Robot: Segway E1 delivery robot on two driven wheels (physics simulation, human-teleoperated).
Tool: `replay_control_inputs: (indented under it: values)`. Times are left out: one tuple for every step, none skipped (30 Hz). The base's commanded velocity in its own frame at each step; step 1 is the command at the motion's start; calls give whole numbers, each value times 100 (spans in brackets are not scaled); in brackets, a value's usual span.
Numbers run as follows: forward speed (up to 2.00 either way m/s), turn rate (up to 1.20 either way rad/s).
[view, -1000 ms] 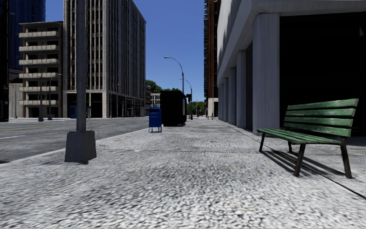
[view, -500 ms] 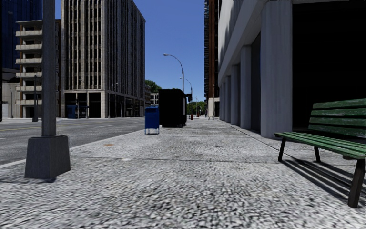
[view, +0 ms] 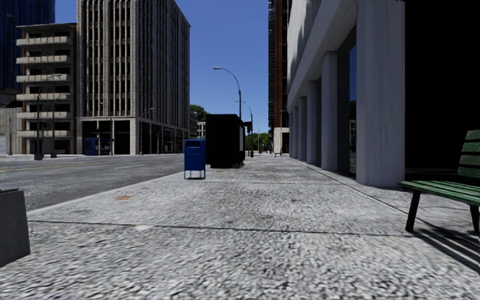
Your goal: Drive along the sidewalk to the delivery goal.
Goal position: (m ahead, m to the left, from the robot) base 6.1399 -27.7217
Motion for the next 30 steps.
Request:
replay_control_inputs:
  values:
    - [155, 0]
    - [155, 0]
    - [155, 0]
    - [155, 0]
    - [155, 0]
    - [155, 0]
    - [155, 0]
    - [155, 0]
    - [155, 0]
    - [155, 0]
    - [155, 0]
    - [155, 0]
    - [155, 0]
    - [155, 0]
    - [155, 0]
    - [155, 0]
    - [155, 0]
    - [155, 0]
    - [155, 0]
    - [155, 0]
    - [155, 0]
    - [155, -10]
    - [155, -23]
    - [155, -29]
    - [155, -38]
    - [155, -58]
    - [155, -58]
    - [155, -120]
    - [155, -120]
    - [155, -120]
